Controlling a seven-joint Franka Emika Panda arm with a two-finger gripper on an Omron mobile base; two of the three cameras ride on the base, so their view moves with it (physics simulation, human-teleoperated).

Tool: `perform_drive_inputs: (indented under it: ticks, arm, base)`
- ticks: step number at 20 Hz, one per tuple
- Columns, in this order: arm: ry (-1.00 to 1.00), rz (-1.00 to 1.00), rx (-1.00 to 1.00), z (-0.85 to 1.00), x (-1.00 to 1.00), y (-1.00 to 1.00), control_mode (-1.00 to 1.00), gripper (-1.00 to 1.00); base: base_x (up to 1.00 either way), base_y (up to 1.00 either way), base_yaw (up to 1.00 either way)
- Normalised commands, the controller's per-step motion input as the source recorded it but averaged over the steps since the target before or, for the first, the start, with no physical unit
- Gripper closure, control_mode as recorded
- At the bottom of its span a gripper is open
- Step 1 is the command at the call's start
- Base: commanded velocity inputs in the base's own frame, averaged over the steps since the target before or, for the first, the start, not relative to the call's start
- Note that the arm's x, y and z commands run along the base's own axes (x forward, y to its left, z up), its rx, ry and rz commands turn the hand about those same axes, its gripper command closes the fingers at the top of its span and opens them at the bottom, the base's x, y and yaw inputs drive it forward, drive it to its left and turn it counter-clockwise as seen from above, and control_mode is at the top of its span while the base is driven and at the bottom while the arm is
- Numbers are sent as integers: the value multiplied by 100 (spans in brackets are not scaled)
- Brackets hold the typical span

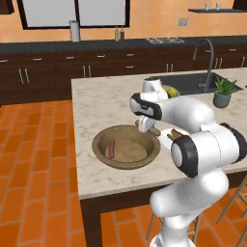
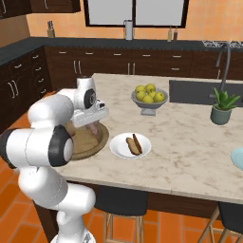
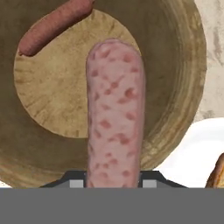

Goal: Place one bun and one sausage from the bowl on each plate.

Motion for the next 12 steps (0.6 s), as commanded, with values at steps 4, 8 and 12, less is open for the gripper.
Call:
perform_drive_inputs:
  ticks: [4,8,12]
  arm:
    - [0,-11,0,11,9,-88,-100,100]
    - [1,-6,0,7,49,-66,-100,100]
    - [1,-6,0,0,33,-56,-100,100]
  base:
    - [0,0,0]
    - [0,0,0]
    - [0,0,0]
